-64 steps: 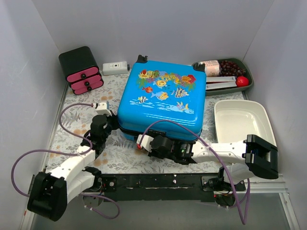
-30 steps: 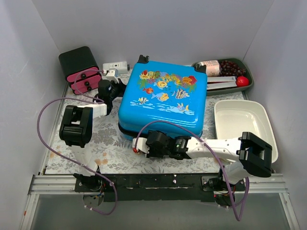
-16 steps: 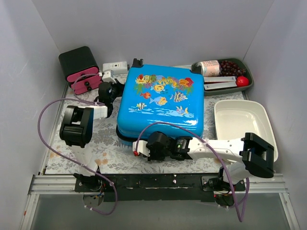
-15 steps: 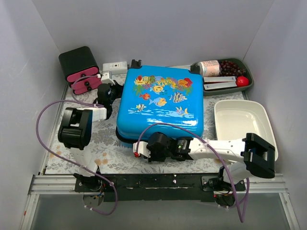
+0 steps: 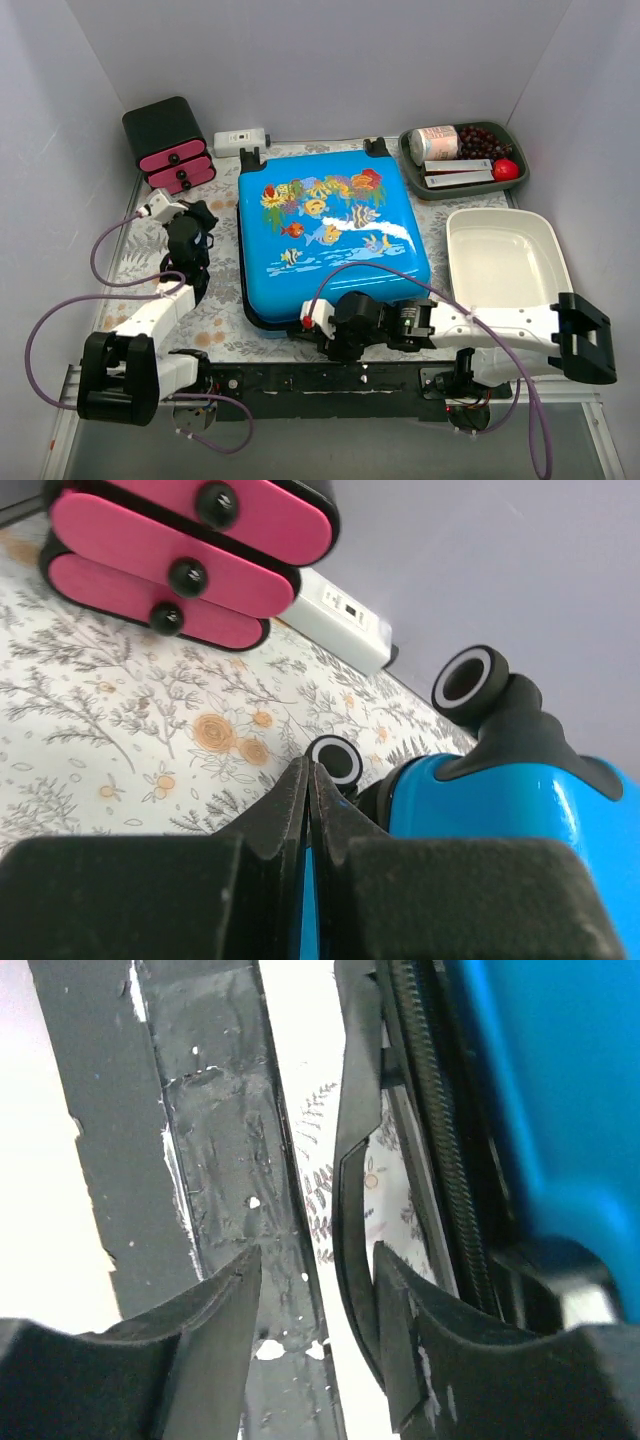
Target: Open, take out, and arrange the luggage
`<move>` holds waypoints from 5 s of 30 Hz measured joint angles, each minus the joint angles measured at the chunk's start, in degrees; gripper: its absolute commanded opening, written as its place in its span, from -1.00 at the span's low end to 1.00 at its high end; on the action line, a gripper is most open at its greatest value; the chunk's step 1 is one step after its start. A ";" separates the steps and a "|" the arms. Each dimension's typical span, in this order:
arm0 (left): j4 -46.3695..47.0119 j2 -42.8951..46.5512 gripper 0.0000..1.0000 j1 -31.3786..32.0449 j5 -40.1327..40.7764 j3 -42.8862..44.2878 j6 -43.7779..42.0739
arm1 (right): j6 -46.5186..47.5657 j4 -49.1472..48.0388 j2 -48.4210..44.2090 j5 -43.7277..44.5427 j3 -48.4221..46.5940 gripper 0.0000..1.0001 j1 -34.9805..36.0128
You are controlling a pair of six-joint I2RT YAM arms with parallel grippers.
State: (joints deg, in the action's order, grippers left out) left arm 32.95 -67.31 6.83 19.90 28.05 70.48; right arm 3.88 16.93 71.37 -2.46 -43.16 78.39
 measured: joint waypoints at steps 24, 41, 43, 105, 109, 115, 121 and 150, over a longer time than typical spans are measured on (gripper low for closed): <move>-33.86 -12.90 0.96 0.11 -13.86 42.36 2.75 | -67.76 32.13 -31.30 28.65 -1.31 0.96 -5.09; -56.98 -51.87 0.66 1.25 -17.33 79.14 -6.29 | -77.61 39.67 -31.32 37.11 -2.64 0.96 -5.51; -54.60 -50.45 0.55 1.16 -18.36 76.48 -5.49 | -77.57 39.76 -30.82 37.90 -2.75 0.96 -5.99; -71.43 -17.49 0.96 -0.81 -9.75 62.58 -0.17 | -36.61 2.29 -6.82 9.07 -6.88 0.82 -59.32; -70.34 -25.77 0.96 -4.37 -15.87 66.10 -4.55 | -38.03 0.26 -4.94 7.58 -4.63 0.82 -59.65; -68.26 -30.91 0.96 -4.98 -24.13 66.07 -8.48 | -38.34 -2.25 -1.22 5.42 -3.98 0.81 -59.67; -64.57 -32.06 0.93 -5.03 -29.09 64.19 -9.38 | -37.81 -3.78 2.05 3.80 -3.98 0.82 -59.69; -62.42 4.28 0.96 -3.32 -36.50 28.35 0.55 | -32.94 -7.28 0.90 -30.32 -8.17 0.89 -76.87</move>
State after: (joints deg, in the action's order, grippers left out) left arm -29.47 -63.02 3.51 -16.60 56.40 71.02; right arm -29.06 9.65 72.27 -32.77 -51.33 1.52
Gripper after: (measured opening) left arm 0.981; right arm 0.941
